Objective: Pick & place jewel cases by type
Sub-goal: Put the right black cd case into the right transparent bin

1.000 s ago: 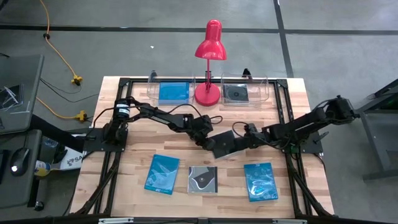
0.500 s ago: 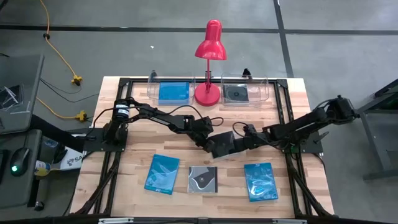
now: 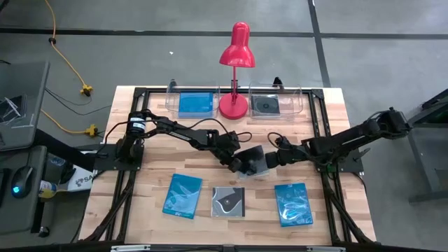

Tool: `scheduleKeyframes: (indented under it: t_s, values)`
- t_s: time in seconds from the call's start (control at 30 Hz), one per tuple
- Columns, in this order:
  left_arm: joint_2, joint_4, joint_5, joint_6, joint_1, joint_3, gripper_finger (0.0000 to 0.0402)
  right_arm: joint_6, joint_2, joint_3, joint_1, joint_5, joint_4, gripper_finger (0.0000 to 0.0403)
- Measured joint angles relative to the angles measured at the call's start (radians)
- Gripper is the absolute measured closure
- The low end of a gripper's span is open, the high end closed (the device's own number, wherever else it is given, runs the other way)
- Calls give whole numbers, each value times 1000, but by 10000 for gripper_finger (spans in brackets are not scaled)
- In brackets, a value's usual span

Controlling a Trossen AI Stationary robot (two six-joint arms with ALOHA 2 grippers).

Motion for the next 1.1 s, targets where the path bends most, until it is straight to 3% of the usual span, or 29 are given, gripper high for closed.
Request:
scheduleKeyframes:
  t_s: [0.5, 1.1]
  values:
    - [0, 0, 1, 38, 1, 0, 248, -29, -74, 1, 0, -9, -23, 403]
    - [0, 0, 6, 69, 1, 0, 247, -101, -80, -2, 0, -53, 97, 390]
